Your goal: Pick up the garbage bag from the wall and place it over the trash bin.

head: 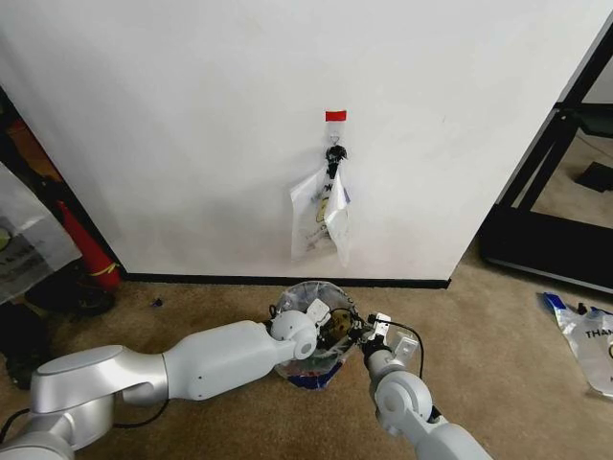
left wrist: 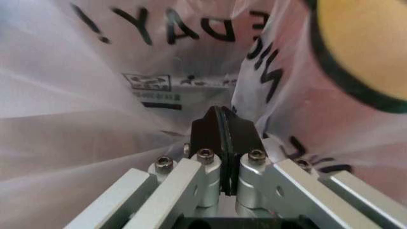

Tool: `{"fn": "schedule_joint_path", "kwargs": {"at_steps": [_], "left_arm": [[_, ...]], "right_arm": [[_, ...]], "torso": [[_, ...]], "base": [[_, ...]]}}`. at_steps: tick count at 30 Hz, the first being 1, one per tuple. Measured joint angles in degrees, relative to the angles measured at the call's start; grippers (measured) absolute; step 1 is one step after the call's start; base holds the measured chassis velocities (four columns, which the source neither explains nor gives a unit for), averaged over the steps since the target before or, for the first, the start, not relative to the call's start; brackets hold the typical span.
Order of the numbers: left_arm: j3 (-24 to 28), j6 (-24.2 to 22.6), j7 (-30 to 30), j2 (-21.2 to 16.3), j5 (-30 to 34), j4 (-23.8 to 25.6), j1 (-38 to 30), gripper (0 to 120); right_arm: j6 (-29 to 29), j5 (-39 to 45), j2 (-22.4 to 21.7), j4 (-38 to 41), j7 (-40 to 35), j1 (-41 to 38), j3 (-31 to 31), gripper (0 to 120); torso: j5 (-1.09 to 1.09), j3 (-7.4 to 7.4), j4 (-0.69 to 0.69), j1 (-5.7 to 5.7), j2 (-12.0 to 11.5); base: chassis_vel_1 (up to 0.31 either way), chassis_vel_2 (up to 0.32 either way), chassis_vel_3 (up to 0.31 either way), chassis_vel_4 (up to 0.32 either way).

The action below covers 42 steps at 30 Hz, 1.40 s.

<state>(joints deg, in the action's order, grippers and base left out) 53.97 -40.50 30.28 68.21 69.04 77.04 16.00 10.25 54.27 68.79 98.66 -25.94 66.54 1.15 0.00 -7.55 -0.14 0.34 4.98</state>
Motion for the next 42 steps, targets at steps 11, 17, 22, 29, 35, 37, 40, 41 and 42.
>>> {"fn": "schedule_joint_path", "kwargs": {"at_steps": [11,17,22,29,35,37,40,41,42], "left_arm": [[0.1,0.2,-3.1,4.7,-2.1,-9.7,-0.2,0],[0.4,0.7,-4.7,5.2,-4.3,-11.9,0.5,0],[0.2,1.1,-5.7,5.8,-5.6,-13.4,1.0,0],[0.1,1.4,-6.5,6.1,-6.6,-14.4,1.0,0],[-0.4,1.3,-6.0,4.3,-6.2,-11.3,1.1,0],[-0.6,0.6,-4.7,2.4,-4.3,-7.2,0.8,0],[-1.3,-0.2,-2.6,-0.5,-0.9,0.1,-0.6,0],[-1.6,-0.6,-1.8,-1.6,0.4,3.3,-0.9,0],[-2.1,-0.7,-1.3,-2.3,1.0,5.0,-1.2,0]], "right_arm": [[0.0,-0.1,0.8,0.0,-0.1,0.6,-0.1,1],[0.0,-0.1,0.4,0.0,0.1,0.7,0.1,1],[0.0,0.3,0.1,0.0,0.1,0.7,0.2,1],[0.0,0.4,0.0,0.1,0.2,0.7,0.3,1],[0.0,0.4,0.0,0.1,0.2,0.8,0.5,1],[0.0,0.2,0.1,0.0,0.2,0.8,0.5,1],[0.0,0.0,0.4,-0.5,0.2,0.5,0.5,1],[0.0,-0.2,0.6,-0.6,0.2,0.3,0.4,1],[0.0,-0.3,0.8,-0.7,0.2,0.2,0.3,1]], "torso": [[0.00,0.00,0.00,0.00,0.0],[0.03,0.02,0.04,-0.01,0.0],[0.04,0.03,0.04,-0.02,0.1],[0.01,0.02,0.01,-0.02,0.0],[-0.04,-0.03,0.00,0.00,0.0],[-0.04,-0.06,0.01,0.02,0.0],[0.00,-0.03,-0.02,0.01,0.0],[-0.01,-0.03,-0.01,0.01,0.0],[-0.02,-0.03,-0.01,0.01,0.0]], "base": [[0.000,0.000,0.000,0.000],[0.000,0.000,0.000,0.000],[0.000,0.000,0.000,0.000],[0.000,0.000,0.000,0.000],[0.000,0.000,0.000,0.000],[0.000,0.000,0.000,0.000],[0.000,0.000,0.000,0.000],[0.000,0.000,0.000,0.000],[0.000,0.000,0.000,0.000]]}}
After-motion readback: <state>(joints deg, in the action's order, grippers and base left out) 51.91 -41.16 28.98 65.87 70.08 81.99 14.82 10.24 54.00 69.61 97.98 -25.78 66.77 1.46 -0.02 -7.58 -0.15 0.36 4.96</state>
